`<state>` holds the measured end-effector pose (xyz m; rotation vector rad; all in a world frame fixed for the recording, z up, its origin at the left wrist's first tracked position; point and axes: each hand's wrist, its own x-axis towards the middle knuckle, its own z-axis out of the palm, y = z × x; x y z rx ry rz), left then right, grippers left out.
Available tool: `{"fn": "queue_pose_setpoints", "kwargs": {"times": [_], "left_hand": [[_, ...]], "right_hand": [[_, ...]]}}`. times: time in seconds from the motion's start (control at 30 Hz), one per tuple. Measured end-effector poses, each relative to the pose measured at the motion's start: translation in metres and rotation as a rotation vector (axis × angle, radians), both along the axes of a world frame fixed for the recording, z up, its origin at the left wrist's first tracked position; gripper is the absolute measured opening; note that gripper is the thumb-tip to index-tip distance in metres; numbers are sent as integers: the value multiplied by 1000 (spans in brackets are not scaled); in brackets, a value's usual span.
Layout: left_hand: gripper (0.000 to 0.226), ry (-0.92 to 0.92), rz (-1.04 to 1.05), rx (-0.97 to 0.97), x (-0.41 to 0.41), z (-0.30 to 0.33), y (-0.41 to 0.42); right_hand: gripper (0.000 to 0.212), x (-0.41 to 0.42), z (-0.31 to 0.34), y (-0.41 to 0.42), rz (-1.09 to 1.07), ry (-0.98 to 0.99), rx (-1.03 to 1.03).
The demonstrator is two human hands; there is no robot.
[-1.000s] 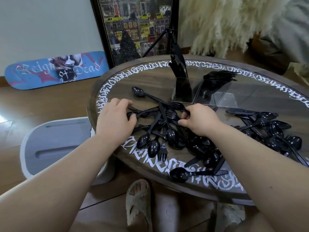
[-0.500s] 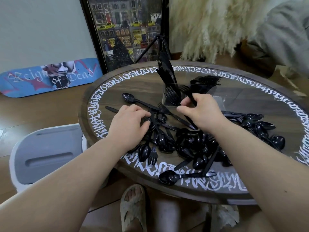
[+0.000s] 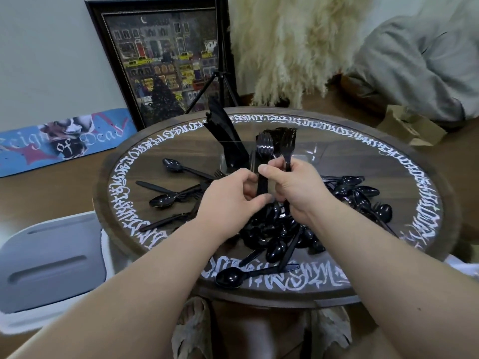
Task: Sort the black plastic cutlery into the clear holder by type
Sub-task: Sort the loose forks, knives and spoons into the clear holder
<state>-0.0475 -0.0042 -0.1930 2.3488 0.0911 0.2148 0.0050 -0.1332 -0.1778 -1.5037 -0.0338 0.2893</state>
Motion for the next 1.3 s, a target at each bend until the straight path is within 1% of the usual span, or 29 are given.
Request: {"fn": "queue_pose_setpoints", "kwargs": {"times": [0.1,0.17,0.27,0.4,0.47,0.53,0.6,0.67,0.77,0.8,0.87,0.97,1.1,1.23,1.3], "left_hand": [[18,6,6,62,5,-1,-9],[12,41,-29,97,6,-2,-10],[10,97,-85,121,5,-4,-7],[14,145,-172,135,4,-5,-4],[9,189,-227,118,2,-4,-4],[5,230,-259,103,2,-3,-5],[12,238,-247,88,1,-4,-6],[18,183,-199,97,3,-3,-8],[34,46,-184,225,5,-2,-10],[35,18,-188,273,6,-2,-11],[34,-4,-160,337,8,-1,-12],[31,37,-83,353,10,1,-11],[31,95,-35,263,10,2,-7],[25,92,-48,268,10,-2,-5],[24,95,-35,261,9,-3,-4]], "right_hand": [[25,2,-3,-9,-9,2,-44],[23,3,-1,-17,-14,9,-64],[14,7,3,-33,-48,29,-2],[13,13,-2,-51,-11,12,-61],[8,14,-4,-55,29,17,-52],[13,14,-3,-58,54,36,-21],[17,14,-3,-61,42,63,-4],[18,16,-4,-61,5,89,-3],[14,17,-5,-60,-41,111,7],[13,17,-4,-60,-37,111,0],[13,16,-4,-59,-7,101,-55],[29,17,-2,-61,-36,141,-99],[25,17,-1,-63,-96,28,-106],[18,15,-4,-63,-72,-69,-233],[15,16,-3,-61,-50,-69,-240]]}}
